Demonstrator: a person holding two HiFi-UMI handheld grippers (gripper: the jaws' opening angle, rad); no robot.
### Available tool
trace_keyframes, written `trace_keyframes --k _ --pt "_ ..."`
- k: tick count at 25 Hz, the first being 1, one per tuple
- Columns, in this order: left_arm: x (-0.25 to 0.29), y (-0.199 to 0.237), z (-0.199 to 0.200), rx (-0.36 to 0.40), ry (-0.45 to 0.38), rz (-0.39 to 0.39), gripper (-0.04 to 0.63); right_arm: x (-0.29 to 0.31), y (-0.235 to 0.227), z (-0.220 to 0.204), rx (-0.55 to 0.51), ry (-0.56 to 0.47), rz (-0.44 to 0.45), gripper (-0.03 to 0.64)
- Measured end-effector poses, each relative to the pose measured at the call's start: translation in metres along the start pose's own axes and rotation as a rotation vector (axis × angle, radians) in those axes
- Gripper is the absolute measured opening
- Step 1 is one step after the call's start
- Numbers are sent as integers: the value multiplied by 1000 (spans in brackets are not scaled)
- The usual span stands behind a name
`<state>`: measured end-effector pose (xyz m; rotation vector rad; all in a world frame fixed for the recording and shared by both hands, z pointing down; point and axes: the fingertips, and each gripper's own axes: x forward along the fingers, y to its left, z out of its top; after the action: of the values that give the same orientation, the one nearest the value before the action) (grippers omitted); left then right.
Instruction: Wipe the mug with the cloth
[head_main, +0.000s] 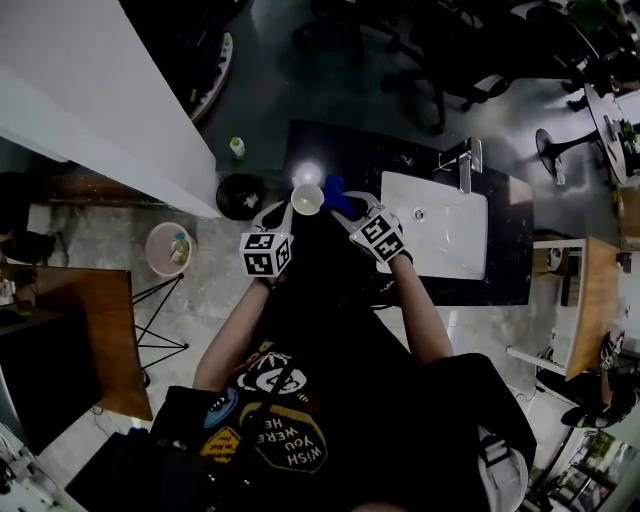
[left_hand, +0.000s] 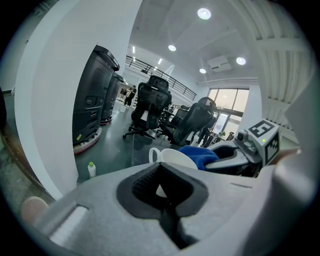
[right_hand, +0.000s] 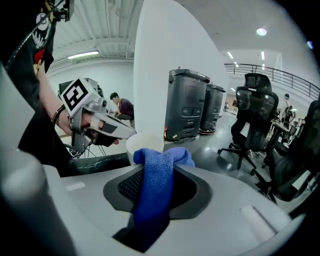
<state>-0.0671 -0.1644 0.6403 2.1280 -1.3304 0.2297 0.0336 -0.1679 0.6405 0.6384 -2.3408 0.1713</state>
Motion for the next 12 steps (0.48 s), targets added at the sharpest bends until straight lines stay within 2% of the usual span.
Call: trace_keyframes --k 3,7,8,10,12 --pt "1 2 0 -8 2 5 3 8 23 -5 -45 42 62 118" --pt "0 1 0 -16 2 7 3 9 91 -25 -147 76 257 118" --pt "0 1 0 -16 1 6 3 9 98 -30 -148 78 280 118" --pt "-1 1 0 -15 0 4 3 6 84 -34 -78 72 231 118" --pt "-2 0 -1 -15 0 0 3 -2 44 -25 17 30 101 118"
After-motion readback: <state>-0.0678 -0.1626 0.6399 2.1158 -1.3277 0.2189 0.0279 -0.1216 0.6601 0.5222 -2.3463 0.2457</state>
